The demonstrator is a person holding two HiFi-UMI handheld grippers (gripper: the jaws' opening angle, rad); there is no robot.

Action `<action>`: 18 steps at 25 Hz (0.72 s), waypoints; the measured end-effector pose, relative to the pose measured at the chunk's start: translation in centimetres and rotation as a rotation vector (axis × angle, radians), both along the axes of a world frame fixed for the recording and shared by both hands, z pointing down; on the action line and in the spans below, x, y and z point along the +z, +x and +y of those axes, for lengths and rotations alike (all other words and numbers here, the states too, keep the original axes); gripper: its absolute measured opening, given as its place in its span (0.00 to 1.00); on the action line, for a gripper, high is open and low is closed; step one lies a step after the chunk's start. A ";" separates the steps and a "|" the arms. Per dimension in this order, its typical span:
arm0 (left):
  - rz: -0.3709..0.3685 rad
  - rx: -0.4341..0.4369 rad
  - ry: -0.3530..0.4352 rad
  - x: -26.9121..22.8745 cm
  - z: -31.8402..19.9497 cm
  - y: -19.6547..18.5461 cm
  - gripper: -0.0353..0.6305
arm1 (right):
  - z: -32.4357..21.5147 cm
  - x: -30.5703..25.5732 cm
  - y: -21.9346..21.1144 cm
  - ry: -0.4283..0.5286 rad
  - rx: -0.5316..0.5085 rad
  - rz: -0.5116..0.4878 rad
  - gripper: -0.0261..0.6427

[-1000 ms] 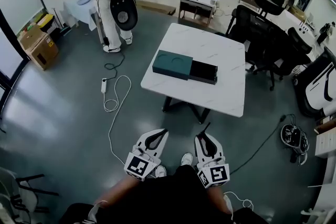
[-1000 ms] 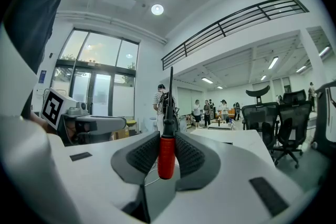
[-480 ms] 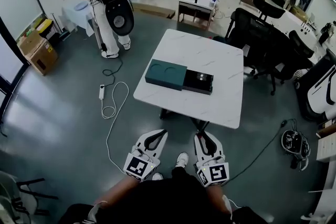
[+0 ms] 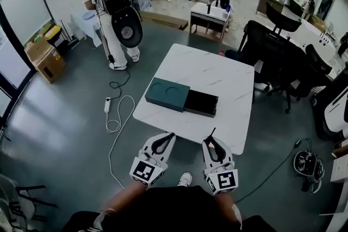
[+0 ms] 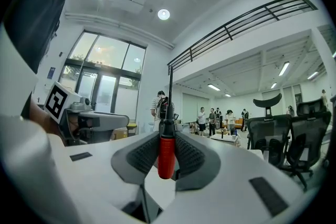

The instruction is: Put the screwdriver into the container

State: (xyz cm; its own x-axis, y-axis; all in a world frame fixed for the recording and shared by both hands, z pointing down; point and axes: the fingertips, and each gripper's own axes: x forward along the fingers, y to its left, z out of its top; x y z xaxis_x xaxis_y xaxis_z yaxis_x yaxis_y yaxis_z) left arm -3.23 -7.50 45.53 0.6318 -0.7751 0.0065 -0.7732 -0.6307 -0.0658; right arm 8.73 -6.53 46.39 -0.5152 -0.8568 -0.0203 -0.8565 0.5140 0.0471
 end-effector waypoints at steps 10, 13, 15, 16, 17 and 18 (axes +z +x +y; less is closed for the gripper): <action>-0.034 -0.072 -0.030 0.7 -4.5 0.9 0.06 | -5.2 0.4 3.6 -0.023 -0.025 -0.069 0.19; -0.055 -0.075 -0.040 1.1 -5.6 0.6 0.06 | -6.1 0.7 3.9 -0.023 -0.015 -0.073 0.19; -0.047 -0.078 -0.051 1.3 -6.6 0.2 0.06 | -6.9 0.6 3.8 -0.027 -0.006 -0.079 0.19; -0.040 -0.077 -0.052 1.3 -7.1 0.0 0.06 | -7.3 0.6 3.6 -0.032 -0.005 -0.082 0.19; -0.034 -0.078 -0.052 1.3 -7.5 -0.3 0.06 | -7.8 0.6 3.4 -0.036 -0.005 -0.081 0.19; -0.027 -0.079 -0.049 1.4 -8.0 -0.6 0.06 | -8.3 0.6 3.1 -0.038 -0.005 -0.078 0.19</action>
State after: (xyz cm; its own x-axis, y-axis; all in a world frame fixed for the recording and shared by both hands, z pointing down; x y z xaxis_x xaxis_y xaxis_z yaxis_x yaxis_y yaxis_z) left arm -3.83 -15.48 46.93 0.5679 -0.8208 0.0620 -0.8190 -0.5710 -0.0574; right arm 11.85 -14.79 47.03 -0.5177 -0.8551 -0.0280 -0.8542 0.5184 -0.0391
